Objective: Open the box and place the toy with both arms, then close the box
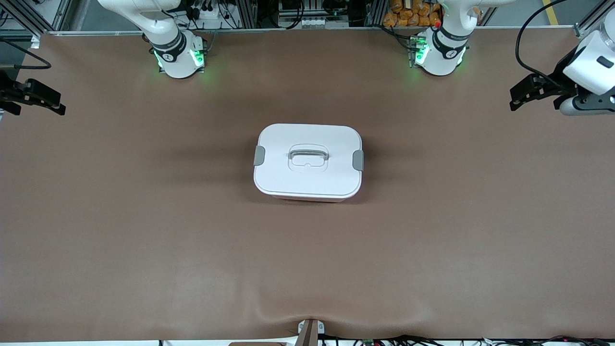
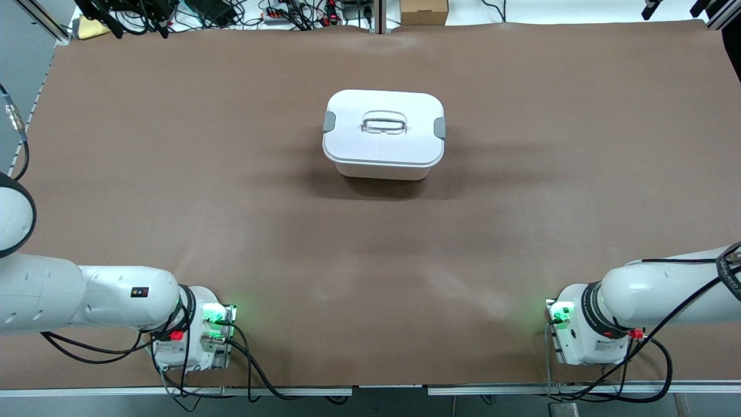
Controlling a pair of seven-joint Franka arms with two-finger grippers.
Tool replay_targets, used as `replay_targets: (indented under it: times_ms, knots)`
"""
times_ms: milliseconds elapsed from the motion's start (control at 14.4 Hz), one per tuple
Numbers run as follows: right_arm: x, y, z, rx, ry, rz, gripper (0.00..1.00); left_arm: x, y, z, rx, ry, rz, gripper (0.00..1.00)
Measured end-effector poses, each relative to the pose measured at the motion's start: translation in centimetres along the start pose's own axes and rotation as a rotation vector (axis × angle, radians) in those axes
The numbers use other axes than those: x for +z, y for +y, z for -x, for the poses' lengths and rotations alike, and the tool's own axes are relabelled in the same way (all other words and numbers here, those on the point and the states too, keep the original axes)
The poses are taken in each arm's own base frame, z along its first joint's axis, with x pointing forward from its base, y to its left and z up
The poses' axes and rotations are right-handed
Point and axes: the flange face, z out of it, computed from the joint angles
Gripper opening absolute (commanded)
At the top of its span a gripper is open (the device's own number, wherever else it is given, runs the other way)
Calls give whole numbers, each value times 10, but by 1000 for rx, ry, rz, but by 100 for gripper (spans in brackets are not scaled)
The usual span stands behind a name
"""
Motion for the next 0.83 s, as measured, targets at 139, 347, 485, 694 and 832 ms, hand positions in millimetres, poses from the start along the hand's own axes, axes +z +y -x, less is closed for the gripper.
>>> replay_targets:
  times_ms: [139,347,485,694,832]
  knots:
    - [-1,-6,-1,-11,6,0,100,-1,-1,1,-2,3,0,100]
    - [-3,-21,-3,-38,24,4,100,-3,-1,1,-2,7,0,100]
    - [-3,-22,-3,-40,27,4,100,-7,1,3,1,15,1,100]
    - [-6,-20,-3,-36,33,4,100,-11,3,6,-12,18,0,100]
    - [-7,-20,-3,-36,35,4,100,-12,7,7,-9,20,-1,100]
